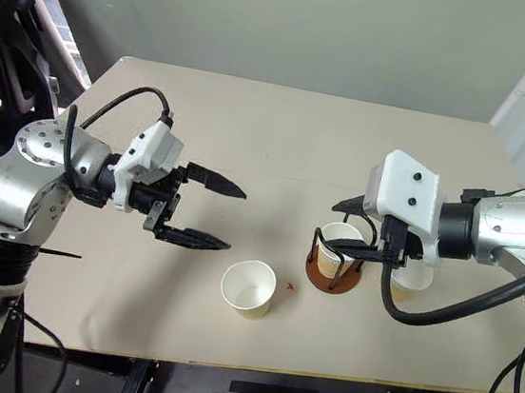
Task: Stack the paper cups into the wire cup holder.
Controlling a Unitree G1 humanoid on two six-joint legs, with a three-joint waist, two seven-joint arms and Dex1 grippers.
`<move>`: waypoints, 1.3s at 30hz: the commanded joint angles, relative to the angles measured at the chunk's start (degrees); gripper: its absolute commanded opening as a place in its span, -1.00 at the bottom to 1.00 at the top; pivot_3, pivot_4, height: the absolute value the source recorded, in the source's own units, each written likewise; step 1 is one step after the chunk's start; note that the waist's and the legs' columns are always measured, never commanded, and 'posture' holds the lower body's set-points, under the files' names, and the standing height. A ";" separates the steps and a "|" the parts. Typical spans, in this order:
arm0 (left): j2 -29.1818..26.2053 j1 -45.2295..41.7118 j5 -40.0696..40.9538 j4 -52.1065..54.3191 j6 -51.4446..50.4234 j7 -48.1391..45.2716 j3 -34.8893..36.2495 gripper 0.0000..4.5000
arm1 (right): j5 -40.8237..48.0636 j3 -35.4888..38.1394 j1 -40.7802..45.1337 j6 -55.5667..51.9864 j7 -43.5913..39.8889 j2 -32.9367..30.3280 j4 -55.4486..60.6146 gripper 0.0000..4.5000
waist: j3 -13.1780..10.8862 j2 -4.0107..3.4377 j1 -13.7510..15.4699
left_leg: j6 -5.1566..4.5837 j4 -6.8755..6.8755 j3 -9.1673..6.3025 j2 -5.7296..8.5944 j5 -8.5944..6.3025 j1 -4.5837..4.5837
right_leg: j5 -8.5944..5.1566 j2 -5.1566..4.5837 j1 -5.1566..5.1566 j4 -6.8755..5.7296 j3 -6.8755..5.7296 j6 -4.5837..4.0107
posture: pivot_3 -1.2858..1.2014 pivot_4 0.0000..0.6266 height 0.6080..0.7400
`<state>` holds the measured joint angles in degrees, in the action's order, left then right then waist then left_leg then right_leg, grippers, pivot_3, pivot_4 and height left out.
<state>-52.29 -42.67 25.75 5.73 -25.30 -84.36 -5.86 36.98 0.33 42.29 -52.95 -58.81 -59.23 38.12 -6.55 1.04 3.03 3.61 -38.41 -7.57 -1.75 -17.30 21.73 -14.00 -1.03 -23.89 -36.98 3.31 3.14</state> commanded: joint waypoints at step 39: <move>-13.77 -8.81 7.35 6.43 18.66 -8.14 -21.62 1.00 | 19.34 10.10 -1.32 -5.40 1.24 -2.69 -0.69 0.01 | -0.01 -0.02 -0.27 | -0.06 0.11 0.01 -0.01 -0.03 0.00 | -0.01 -0.04 -0.01 0.02 0.03 -0.02 | 0.03 -0.52 1.00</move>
<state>-65.04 -51.15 32.04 10.83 -7.60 -90.12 -27.74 53.54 7.73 40.33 -57.34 -58.69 -61.36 37.32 -6.56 1.02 2.76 3.55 -38.29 -7.56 -1.75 -17.34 21.72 -14.01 -1.07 -23.90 -36.97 3.34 3.12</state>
